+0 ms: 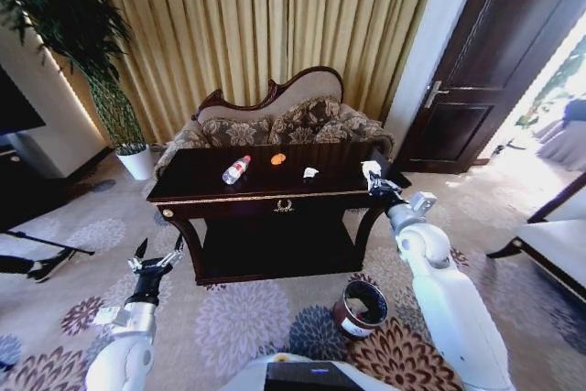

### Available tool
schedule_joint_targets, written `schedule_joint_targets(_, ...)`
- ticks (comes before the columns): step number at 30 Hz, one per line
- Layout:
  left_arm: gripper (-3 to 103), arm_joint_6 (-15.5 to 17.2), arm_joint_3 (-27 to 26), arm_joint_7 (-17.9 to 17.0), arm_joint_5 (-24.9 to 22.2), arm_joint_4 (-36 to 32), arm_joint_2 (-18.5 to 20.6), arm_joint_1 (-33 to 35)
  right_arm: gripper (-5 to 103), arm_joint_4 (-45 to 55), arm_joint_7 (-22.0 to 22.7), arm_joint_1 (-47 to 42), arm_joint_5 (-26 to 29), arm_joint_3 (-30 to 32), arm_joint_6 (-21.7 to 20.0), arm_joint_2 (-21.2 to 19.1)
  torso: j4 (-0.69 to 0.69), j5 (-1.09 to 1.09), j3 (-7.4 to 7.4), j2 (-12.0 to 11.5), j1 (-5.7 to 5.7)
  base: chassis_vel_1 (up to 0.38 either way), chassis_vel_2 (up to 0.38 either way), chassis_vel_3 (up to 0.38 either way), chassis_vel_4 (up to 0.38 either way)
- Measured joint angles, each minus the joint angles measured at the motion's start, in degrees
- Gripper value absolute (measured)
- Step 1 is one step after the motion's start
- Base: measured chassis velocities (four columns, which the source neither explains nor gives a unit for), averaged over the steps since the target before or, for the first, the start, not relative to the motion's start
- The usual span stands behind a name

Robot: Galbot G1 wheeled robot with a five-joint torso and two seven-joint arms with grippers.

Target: Move to the front of the table and place the trash on the table into the trash bin.

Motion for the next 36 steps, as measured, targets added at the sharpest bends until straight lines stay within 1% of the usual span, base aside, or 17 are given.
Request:
schedule_joint_targets(2, 100, 0.0, 0.0, 0.0, 0.0, -0.1, 0.1, 0.1, 0, -1.3, -1.6, 0.2, 0.2, -0.3, 0.9, -1.1, 0.00, -0.01, 0.00, 0.0, 0.00, 0.092, -0.113, -0.083, 0.101)
schedule_joint_targets(9, 100, -0.1, -0.2, 0.1, -0.1, -0.1, 0.6, 0.3, 0, -3.0, -4.1, -0.9, 1.8, -0.4, 2.8, -3.8, 0.01, -0.02, 0.00, 0.0, 0.00, 0.094, -0.087, -0.082, 0.099)
schedule_joint_targets(15, 100, -0.1, 0.2, 0.2, -0.1, 0.0, 0.5, 0.1, 0, -3.0, -4.2, -2.8, 1.4, -0.4, 3.2, -3.0, -0.02, -0.01, 0.00, 0.0, 0.00, 0.070, -0.066, -0.082, 0.064)
schedule_joint_targets(16, 100, -0.1, 0.2, 0.2, -0.1, 0.0, 0.5, 0.1, 0, -3.4, -4.3, -2.9, 1.2, -0.5, 3.4, -2.7, 0.01, -0.01, 0.00, 0.0, 0.00, 0.086, -0.064, -0.070, 0.078)
schedule_joint_targets(19, 100, -0.1, 0.2, 0.2, -0.1, -0.1, 0.6, 0.2, 0, -3.8, -4.4, -3.1, 1.0, -0.5, 3.6, -2.4, 0.01, -0.01, 0.00, 0.0, 0.00, 0.080, -0.079, -0.074, 0.071)
schedule_joint_targets(29, 100, -0.2, 0.0, 0.2, -0.2, -0.2, 0.6, 0.4, 0, -4.6, -5.0, -3.9, 1.0, -0.2, 4.8, -2.9, 0.00, -0.01, 0.00, 0.0, 0.00, 0.084, -0.079, -0.078, 0.076)
schedule_joint_targets(36, 100, -0.3, -0.1, 0.3, -0.2, -0.2, 0.6, 0.7, 0, -4.9, -5.4, -5.4, 0.1, 0.5, 5.2, -2.9, 0.01, -0.01, 0.00, 0.0, 0.00, 0.000, 0.000, 0.000, 0.000)
